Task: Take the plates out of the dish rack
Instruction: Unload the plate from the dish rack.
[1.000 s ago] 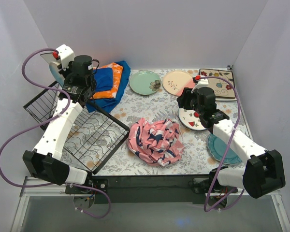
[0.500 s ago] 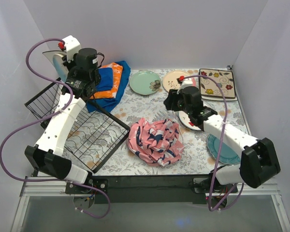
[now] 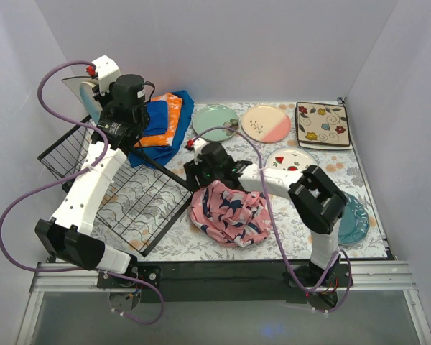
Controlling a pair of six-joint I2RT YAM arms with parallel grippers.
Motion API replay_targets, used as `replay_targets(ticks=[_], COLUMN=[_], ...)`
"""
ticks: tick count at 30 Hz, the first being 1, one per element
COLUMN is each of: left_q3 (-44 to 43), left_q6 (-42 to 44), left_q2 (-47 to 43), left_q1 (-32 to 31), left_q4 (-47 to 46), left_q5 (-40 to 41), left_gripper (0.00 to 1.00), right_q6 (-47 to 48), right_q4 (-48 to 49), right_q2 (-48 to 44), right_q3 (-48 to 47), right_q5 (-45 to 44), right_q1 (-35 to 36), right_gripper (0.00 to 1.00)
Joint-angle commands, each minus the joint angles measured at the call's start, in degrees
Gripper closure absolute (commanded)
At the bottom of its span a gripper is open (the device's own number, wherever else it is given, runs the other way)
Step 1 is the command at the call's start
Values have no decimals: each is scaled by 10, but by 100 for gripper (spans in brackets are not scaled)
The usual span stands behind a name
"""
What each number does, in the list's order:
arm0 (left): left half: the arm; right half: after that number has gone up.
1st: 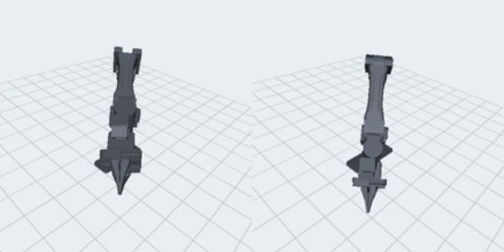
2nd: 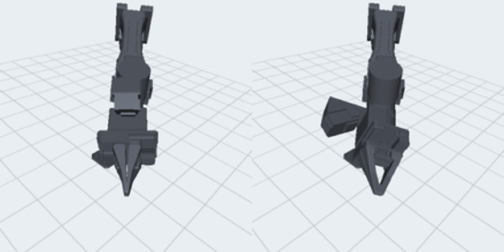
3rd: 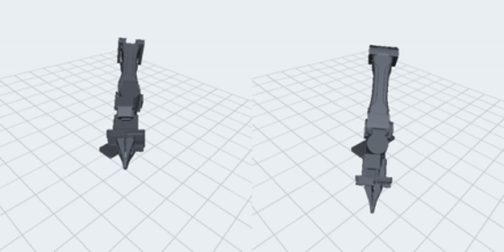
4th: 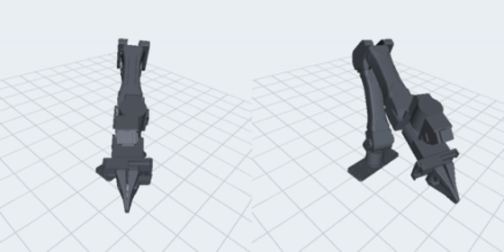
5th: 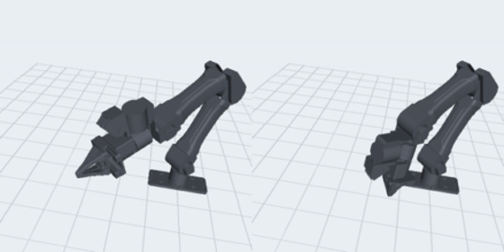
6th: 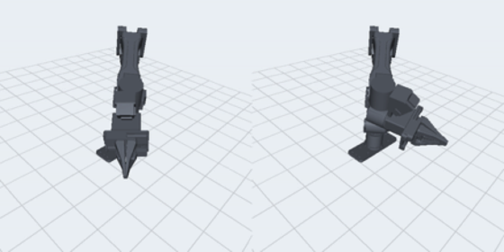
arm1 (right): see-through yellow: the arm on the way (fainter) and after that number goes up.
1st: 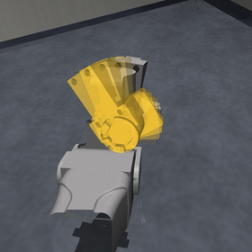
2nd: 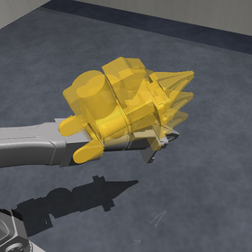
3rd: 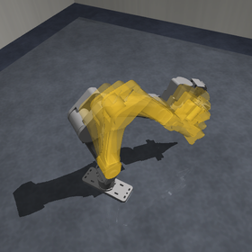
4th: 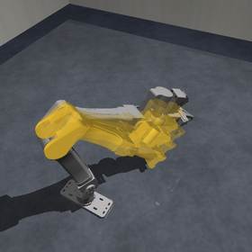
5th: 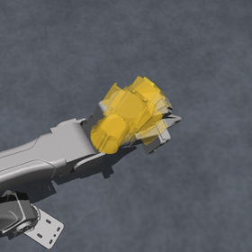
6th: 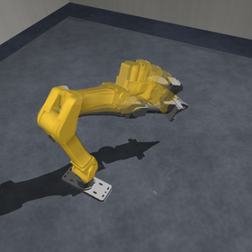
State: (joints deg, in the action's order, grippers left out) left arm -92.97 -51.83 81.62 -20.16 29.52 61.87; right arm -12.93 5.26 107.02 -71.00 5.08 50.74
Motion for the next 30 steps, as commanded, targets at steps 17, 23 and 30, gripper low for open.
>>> replay_targets(ticks=[17, 23, 30], left_q3=[-7, 2, -5], left_q6=[20, 16, 34], left_q2=[-45, -46, -57], left_q1=[-28, -29, -29], left_q4=[5, 21, 28], left_q5=[-15, -14, -7], left_gripper=[100, 100, 100], right_q6=[176, 170, 163], right_q4=[-79, -80, -82], right_q2=[108, 105, 105], right_q3=[-92, -85, -86], right_q5=[-91, -102, -96], right_q1=[44, 44, 34], right_gripper=[99, 99, 99])
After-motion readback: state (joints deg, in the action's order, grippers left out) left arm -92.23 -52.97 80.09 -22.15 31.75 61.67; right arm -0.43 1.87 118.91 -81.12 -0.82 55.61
